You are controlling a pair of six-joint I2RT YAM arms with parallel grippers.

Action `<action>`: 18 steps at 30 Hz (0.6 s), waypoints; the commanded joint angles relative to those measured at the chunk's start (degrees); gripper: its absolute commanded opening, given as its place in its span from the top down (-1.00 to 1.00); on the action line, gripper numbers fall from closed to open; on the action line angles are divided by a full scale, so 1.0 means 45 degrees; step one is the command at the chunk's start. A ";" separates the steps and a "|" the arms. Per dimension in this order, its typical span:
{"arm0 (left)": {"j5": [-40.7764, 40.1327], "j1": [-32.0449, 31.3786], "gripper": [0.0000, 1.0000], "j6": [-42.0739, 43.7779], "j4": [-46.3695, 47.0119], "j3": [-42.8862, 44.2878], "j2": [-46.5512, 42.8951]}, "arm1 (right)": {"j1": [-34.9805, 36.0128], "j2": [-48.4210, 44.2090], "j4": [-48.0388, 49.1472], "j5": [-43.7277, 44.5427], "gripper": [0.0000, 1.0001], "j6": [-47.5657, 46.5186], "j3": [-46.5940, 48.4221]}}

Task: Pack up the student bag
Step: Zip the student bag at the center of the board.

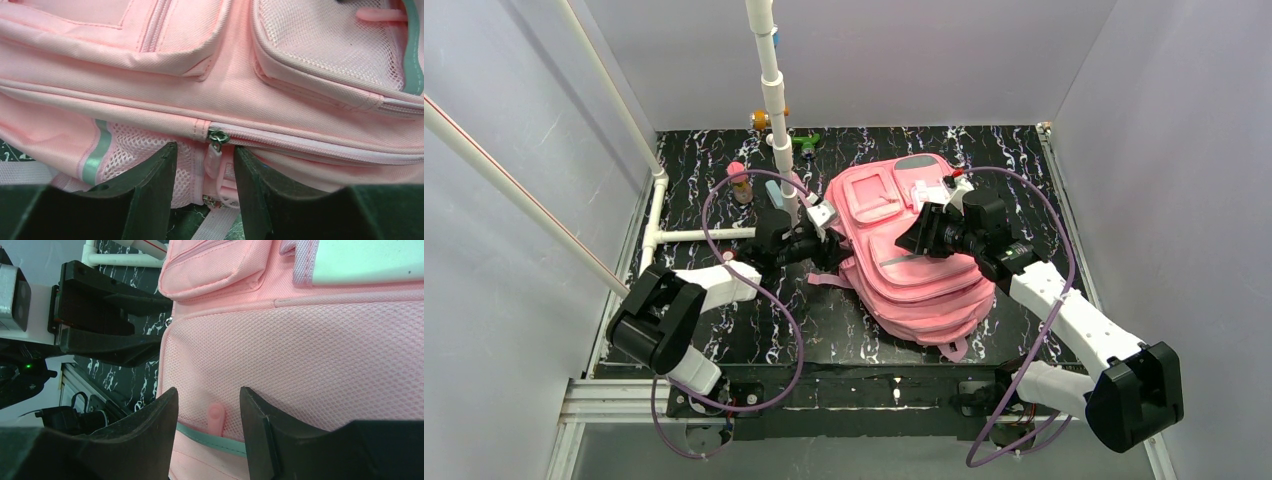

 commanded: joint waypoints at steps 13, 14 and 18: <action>-0.0799 -0.0675 1.00 0.1318 -0.2799 0.0923 -0.1059 | -0.0044 0.0251 0.1083 -0.0196 -0.12 0.0326 -0.0721; -0.0818 -0.0745 1.00 0.1311 -0.3564 0.1111 -0.1274 | -0.0044 0.0276 0.1137 -0.0150 -0.11 0.0343 -0.0786; -0.0738 -0.0995 1.00 0.0330 -0.6471 0.1934 -0.2064 | -0.0044 0.0302 0.1105 0.0348 -0.10 0.0450 -0.1106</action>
